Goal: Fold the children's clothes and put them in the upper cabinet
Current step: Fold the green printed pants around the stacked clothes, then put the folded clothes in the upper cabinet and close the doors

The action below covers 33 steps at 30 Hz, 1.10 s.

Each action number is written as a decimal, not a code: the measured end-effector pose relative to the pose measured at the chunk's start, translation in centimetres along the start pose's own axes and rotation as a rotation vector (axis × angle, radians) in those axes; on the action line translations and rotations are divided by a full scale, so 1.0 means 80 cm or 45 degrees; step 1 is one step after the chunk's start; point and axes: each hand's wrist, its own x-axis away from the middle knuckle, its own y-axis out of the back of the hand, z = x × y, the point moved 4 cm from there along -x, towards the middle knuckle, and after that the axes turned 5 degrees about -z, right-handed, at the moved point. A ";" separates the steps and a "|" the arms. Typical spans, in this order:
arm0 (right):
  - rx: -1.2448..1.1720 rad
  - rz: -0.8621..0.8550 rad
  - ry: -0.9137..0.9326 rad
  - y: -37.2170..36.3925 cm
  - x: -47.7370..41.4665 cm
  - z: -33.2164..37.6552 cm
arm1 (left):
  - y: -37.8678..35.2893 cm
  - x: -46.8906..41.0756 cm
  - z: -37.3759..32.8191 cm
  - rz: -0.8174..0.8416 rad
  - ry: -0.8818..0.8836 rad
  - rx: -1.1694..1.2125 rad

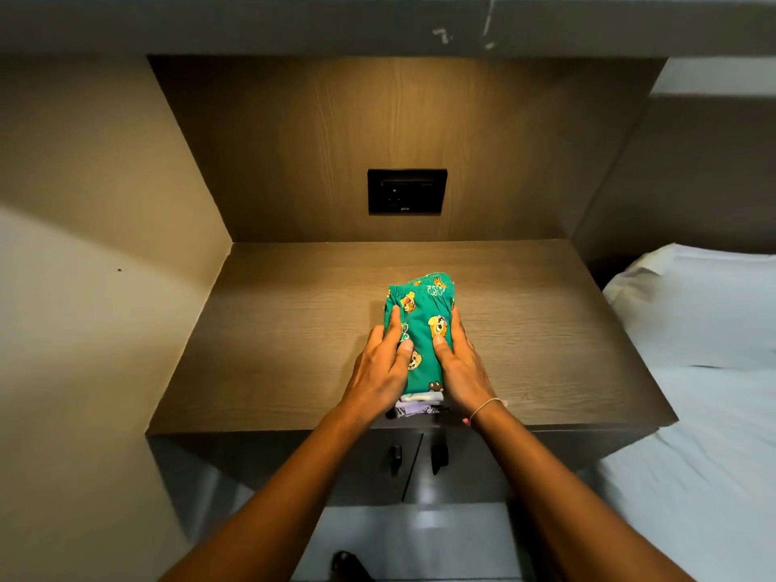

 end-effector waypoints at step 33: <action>-0.054 -0.532 0.645 0.498 0.044 0.375 | 0.124 -0.074 -0.591 -0.241 -0.707 0.206</action>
